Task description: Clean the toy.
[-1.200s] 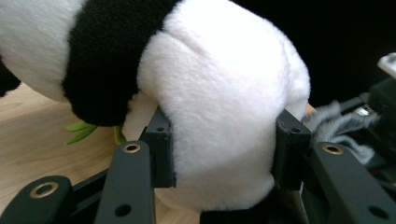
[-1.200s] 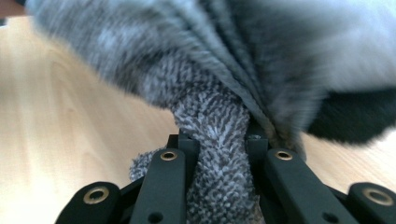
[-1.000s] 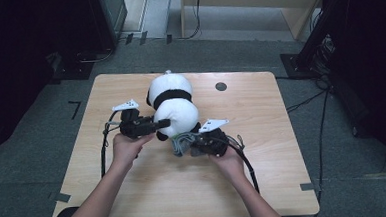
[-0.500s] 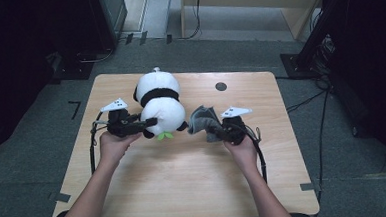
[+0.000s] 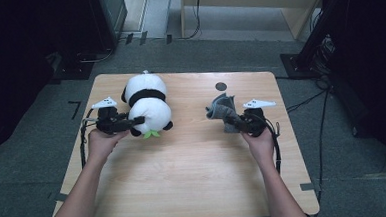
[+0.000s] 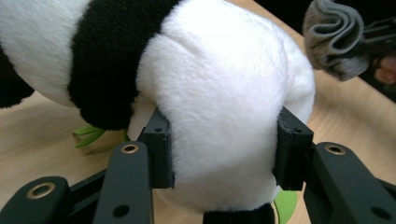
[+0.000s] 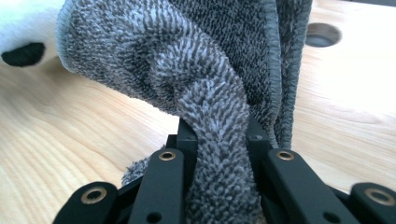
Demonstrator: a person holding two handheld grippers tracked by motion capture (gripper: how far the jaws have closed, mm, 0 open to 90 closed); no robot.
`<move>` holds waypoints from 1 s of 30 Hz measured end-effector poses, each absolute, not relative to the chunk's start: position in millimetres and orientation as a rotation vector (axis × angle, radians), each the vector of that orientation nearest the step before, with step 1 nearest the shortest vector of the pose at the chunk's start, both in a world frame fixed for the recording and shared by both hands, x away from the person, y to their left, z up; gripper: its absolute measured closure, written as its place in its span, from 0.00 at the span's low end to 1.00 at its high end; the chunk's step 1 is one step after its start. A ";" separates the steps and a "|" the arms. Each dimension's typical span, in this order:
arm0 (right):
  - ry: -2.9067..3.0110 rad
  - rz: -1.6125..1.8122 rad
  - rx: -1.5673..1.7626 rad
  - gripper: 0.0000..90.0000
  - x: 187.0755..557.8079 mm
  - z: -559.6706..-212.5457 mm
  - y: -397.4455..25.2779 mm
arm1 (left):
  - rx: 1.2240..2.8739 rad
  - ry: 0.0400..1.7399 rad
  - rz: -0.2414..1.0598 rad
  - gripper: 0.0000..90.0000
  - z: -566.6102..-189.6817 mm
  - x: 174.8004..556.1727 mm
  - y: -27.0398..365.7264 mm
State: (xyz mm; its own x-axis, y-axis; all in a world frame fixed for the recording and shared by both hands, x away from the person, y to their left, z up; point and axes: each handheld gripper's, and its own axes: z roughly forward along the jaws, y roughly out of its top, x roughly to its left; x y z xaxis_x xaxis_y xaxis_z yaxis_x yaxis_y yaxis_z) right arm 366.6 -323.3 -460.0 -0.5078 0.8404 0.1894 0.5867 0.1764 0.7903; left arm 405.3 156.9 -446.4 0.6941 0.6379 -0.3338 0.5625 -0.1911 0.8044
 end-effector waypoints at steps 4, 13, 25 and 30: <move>2.176 1.192 1.390 0.84 372.4 -462.5 -340.6 | 1.867 0.977 0.068 0.57 -453.5 411.5 164.0; 2.105 1.129 1.540 0.84 384.4 -485.1 -381.2 | 1.871 0.989 0.094 0.54 -467.6 420.8 171.9; 2.062 1.070 1.629 0.81 396.3 -508.7 -392.4 | 1.854 1.020 0.098 0.47 -479.5 430.4 185.9; 2.054 1.061 1.600 0.71 397.3 -511.9 -393.0 | 1.859 1.016 0.107 0.32 -481.5 431.5 184.8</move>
